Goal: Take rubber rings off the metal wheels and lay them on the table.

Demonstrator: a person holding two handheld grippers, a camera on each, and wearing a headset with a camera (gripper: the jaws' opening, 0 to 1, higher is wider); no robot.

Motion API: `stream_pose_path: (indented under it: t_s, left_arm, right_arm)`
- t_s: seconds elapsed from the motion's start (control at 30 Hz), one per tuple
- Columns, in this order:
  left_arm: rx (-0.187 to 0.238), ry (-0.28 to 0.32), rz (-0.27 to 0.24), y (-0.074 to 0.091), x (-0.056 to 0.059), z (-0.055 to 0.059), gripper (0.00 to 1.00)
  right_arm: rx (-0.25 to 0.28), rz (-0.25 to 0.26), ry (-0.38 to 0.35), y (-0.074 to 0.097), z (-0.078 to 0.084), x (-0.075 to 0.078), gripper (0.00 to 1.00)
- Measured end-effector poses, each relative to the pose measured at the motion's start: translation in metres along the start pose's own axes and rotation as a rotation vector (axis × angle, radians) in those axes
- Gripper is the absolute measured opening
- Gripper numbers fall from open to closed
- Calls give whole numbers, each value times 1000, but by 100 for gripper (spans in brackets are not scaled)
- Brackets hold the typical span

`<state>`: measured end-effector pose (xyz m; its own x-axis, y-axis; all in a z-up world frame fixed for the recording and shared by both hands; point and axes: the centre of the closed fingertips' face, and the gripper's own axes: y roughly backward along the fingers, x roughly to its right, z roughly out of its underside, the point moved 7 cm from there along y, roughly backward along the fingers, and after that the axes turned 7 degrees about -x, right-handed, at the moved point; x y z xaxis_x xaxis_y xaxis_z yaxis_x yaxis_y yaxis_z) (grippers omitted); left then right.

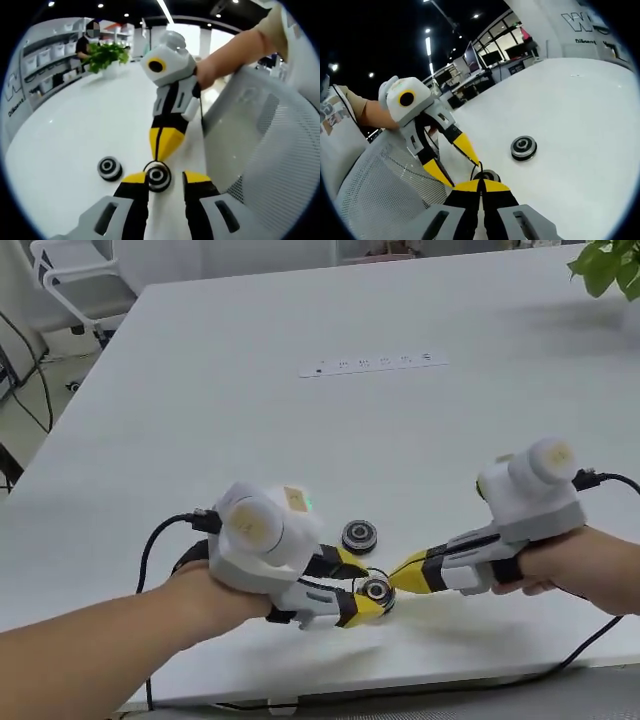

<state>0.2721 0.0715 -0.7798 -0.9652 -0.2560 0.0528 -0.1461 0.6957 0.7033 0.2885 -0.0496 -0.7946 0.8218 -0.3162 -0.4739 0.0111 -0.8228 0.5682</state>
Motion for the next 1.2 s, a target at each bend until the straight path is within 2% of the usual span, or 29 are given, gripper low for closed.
stream_pose_path:
  t_s: [0.1, 0.3, 0.43, 0.67, 0.77, 1.0, 1.2]
  left_arm:
    - [9, 23, -2, 5, 0, 2, 35]
    - [31, 38, -15, 19, -1, 4, 37]
    - [39, 49, -31, 27, -1, 7, 43]
    - [71, 67, -45, 43, 1, 9, 47]
    - [86, 64, -73, 49, 1, 11, 54]
    - [114, 103, -103, 63, -1, 20, 55]
    - [113, 131, -136, 74, -4, 33, 59]
  right_arm:
    - [1, -2, 0, 1, 0, -1, 0]
    - [8, -12, -12, 2, -2, -3, 0]
    - [19, -15, -15, 3, -4, -3, 0]
    - [27, -24, -12, 3, -9, -8, 0]
    - [33, -27, -7, 3, -13, -9, 0]
    - [44, -28, -1, -2, -23, -10, 0]
    - [42, -23, 4, -11, -31, -8, 0]
